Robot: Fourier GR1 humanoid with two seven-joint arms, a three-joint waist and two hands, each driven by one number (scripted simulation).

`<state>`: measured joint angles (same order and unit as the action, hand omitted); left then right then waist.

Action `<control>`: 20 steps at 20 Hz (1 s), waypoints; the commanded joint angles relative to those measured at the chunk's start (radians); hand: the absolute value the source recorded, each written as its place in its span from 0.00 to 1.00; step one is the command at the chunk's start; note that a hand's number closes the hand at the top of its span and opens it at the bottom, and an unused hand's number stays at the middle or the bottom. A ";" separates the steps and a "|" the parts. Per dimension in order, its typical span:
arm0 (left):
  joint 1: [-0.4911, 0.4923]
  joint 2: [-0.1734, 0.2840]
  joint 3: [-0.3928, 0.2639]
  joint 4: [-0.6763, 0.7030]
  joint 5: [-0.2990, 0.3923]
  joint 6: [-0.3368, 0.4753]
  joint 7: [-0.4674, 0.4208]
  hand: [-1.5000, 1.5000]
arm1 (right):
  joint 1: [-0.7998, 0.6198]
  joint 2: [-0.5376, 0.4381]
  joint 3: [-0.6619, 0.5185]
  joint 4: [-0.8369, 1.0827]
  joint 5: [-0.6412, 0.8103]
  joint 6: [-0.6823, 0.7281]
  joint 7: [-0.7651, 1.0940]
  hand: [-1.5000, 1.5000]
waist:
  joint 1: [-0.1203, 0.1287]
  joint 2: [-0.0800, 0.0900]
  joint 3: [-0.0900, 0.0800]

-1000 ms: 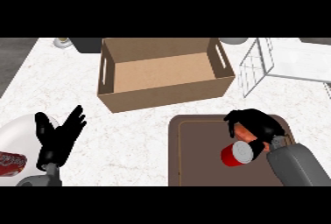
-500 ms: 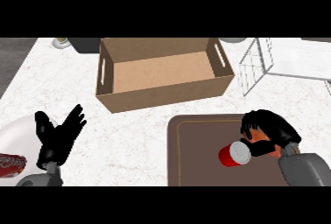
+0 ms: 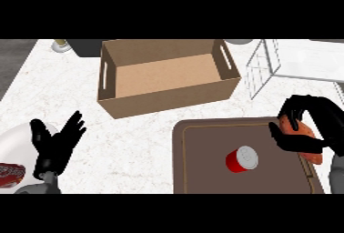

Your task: Pick the sweet potato from the tray and place it in the tiered shelf

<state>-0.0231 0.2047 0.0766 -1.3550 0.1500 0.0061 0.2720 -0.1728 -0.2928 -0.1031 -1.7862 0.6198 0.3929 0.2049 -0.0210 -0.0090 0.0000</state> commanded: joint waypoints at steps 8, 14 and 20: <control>0.037 -0.025 -0.026 -0.070 -0.003 0.000 0.039 0.50 | -0.263 -0.116 -0.302 -0.341 -0.255 0.186 0.474 1.00 | 0.019 0.003 -0.001; 0.012 -0.014 -0.014 -0.067 0.003 -0.020 0.058 0.50 | -0.442 -0.253 -0.381 -0.161 -0.317 0.187 0.542 1.00 | 0.025 0.008 0.000; -0.057 -0.032 -0.005 0.085 -0.023 -0.027 -0.039 0.50 | -0.664 -0.423 -0.417 0.147 -0.323 0.166 0.501 1.00 | 0.030 0.013 -0.001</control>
<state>-0.0393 0.1908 0.0722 -1.3522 0.1373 -0.0155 0.2787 -0.7068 -0.6289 -0.5035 -1.7941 0.3007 0.5744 0.7071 0.0065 -0.0006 0.0007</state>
